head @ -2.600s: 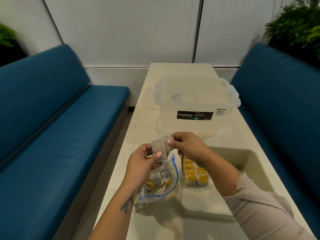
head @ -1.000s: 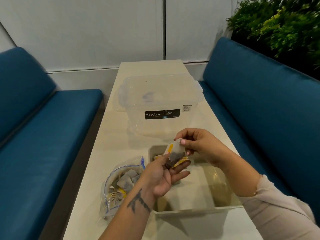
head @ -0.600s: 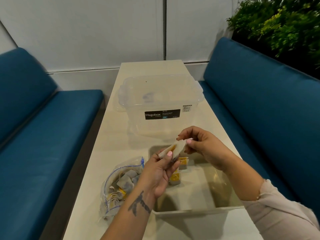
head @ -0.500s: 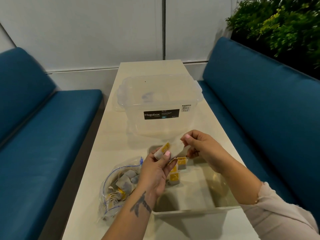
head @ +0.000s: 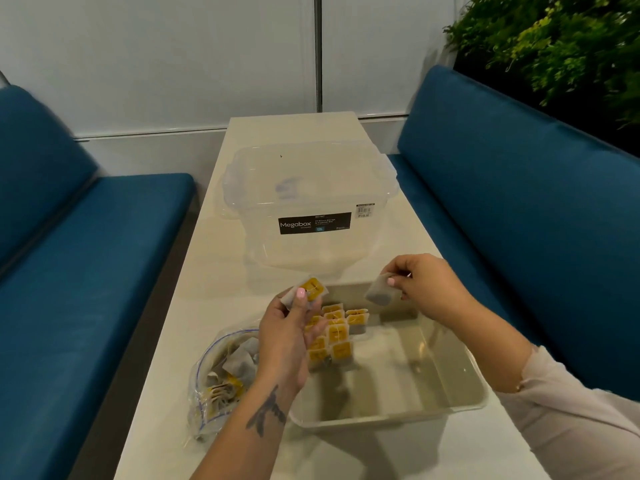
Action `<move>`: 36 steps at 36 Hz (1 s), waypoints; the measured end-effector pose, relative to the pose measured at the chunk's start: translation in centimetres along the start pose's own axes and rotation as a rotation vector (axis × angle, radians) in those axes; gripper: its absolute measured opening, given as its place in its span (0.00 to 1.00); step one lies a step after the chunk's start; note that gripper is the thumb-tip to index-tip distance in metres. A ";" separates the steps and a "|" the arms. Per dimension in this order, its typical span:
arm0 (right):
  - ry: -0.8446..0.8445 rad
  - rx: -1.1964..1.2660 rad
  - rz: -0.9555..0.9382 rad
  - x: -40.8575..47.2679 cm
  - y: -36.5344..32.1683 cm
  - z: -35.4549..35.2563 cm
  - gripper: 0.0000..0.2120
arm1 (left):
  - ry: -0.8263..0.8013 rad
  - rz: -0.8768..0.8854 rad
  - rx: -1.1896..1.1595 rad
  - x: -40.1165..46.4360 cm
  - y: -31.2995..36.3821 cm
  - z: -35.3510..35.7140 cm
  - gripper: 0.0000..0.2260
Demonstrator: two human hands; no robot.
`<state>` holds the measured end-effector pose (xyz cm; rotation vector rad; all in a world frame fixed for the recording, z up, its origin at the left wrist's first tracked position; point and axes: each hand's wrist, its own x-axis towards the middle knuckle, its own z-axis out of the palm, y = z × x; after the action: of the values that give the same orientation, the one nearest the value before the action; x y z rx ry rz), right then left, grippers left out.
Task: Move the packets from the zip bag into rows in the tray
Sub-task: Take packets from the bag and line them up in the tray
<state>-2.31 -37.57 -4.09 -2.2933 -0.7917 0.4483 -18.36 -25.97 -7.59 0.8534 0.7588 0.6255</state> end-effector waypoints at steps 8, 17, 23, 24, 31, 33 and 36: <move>-0.029 -0.499 -0.055 0.4 3.0 3.0 0.04 | -0.021 0.009 0.000 -0.5 0.0 -0.7 0.04; 0.024 -0.577 0.006 0.8 4.7 5.5 0.05 | -0.031 0.013 0.017 -0.7 0.1 -1.0 0.04; 0.072 -0.543 0.052 0.8 4.7 6.3 0.06 | -0.026 0.007 0.030 -1.0 0.1 -1.0 0.05; 0.082 -0.543 0.051 0.7 4.6 6.4 0.07 | -0.025 0.005 0.034 -1.0 0.1 -0.9 0.05; 0.148 -0.549 0.013 0.8 4.4 6.6 0.05 | -0.025 -0.016 0.034 -1.1 0.2 -0.9 0.06; 0.146 -0.553 0.017 0.8 4.4 6.6 0.05 | -0.027 -0.018 0.038 -1.1 0.2 -0.9 0.06; 0.146 -0.550 0.031 0.8 4.3 6.5 0.03 | -0.023 -0.022 0.039 -1.1 0.2 -0.8 0.06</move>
<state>-3.22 -36.52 -11.82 -2.8060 -0.8876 0.0724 -19.68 -26.34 -7.40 0.8852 0.7607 0.5819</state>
